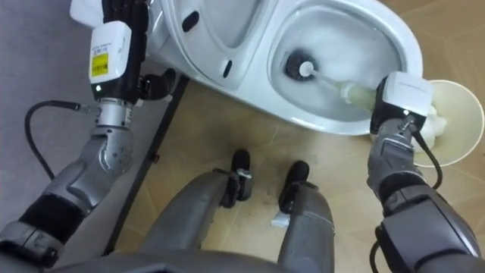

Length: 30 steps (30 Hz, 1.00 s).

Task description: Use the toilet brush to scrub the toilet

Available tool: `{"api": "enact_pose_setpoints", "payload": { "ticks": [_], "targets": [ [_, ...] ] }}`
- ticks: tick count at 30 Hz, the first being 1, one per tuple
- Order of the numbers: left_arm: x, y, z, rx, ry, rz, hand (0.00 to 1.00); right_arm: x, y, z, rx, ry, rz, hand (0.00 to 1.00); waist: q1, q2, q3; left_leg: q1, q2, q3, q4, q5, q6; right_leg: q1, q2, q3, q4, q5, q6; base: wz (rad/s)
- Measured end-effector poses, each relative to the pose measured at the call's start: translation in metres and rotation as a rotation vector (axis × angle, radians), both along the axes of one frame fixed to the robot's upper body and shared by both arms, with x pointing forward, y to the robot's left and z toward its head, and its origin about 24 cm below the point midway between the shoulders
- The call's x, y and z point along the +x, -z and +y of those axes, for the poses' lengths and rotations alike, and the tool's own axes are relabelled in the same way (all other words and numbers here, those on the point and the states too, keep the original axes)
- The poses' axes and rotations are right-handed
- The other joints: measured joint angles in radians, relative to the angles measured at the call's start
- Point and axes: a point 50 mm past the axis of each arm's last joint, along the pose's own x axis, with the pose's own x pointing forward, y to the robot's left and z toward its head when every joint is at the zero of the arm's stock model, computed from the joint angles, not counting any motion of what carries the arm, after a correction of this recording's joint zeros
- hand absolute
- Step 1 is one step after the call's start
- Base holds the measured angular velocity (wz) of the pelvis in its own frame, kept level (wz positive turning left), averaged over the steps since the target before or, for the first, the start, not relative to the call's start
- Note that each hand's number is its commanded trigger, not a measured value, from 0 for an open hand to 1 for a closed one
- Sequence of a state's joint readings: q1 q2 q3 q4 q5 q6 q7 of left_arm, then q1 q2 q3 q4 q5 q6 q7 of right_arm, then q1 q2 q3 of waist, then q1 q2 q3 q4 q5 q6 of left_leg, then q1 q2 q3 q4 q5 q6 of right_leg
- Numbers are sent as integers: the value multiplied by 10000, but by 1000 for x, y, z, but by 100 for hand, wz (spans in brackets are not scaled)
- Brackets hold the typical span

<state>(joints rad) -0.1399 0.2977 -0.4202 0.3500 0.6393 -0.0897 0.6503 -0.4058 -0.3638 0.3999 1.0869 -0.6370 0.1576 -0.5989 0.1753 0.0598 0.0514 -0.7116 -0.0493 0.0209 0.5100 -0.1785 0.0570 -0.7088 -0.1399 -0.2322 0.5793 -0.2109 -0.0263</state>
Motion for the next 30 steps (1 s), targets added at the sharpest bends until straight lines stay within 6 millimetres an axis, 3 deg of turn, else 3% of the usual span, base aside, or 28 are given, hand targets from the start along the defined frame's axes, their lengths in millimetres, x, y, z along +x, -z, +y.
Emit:
{"api": "enact_pose_setpoints", "payload": {
  "ticks": [7,10,12,18,23,25,27,28,30],
  "targets": [
    [-6,4,6,-15,-529,86,0,-5,-16,26,-427,-1277,-1333,100,-165,8,-46,38,44,161,-7,5,-13,-95,66,164,71,-1,-25,-8],
    [-16,9,10,-89,-844,261,0,-12,-26,43,-274,-1797,-2074,100,-346,-58,-161,29,71,309,76,0,-10,-111,94,282,94,-3,-28,-10],
    [-25,16,10,-81,-935,506,0,-21,-32,51,12,-1862,-2403,100,-429,-101,-339,51,61,309,77,-1,-9,-102,149,367,82,7,-22,-2],
    [-40,30,10,-233,-1225,1288,0,-35,-27,60,487,-1700,-2109,100,-437,-98,-399,286,215,321,47,-33,-79,146,362,416,-40,135,-106,-7],
    [-46,37,10,-617,-1359,1753,0,-38,-14,55,675,-1349,-1742,100,-433,-87,-392,288,348,299,64,50,-180,204,349,330,-96,189,-206,1],
    [-45,39,11,-670,-1388,1847,0,-35,-7,51,974,-1118,-1479,100,-429,-80,-352,337,355,291,49,85,-211,283,351,251,-138,186,-198,0],
    [-43,38,12,-708,-1389,1858,0,-27,0,43,987,-913,-1106,100,-431,-117,-259,350,352,268,50,112,-256,304,306,166,-70,160,-227,5],
    [-39,36,11,-714,-1278,1818,0,-22,4,36,978,-725,-841,100,-408,-104,-163,324,343,176,49,147,-311,303,262,56,-47,147,-250,26],
    [-32,30,7,-779,-903,1537,0,-16,8,21,1215,-82,-438,100,-321,-109,-43,154,328,-75,37,272,-361,241,194,-191,-23,121,-302,33]
  ]
}}
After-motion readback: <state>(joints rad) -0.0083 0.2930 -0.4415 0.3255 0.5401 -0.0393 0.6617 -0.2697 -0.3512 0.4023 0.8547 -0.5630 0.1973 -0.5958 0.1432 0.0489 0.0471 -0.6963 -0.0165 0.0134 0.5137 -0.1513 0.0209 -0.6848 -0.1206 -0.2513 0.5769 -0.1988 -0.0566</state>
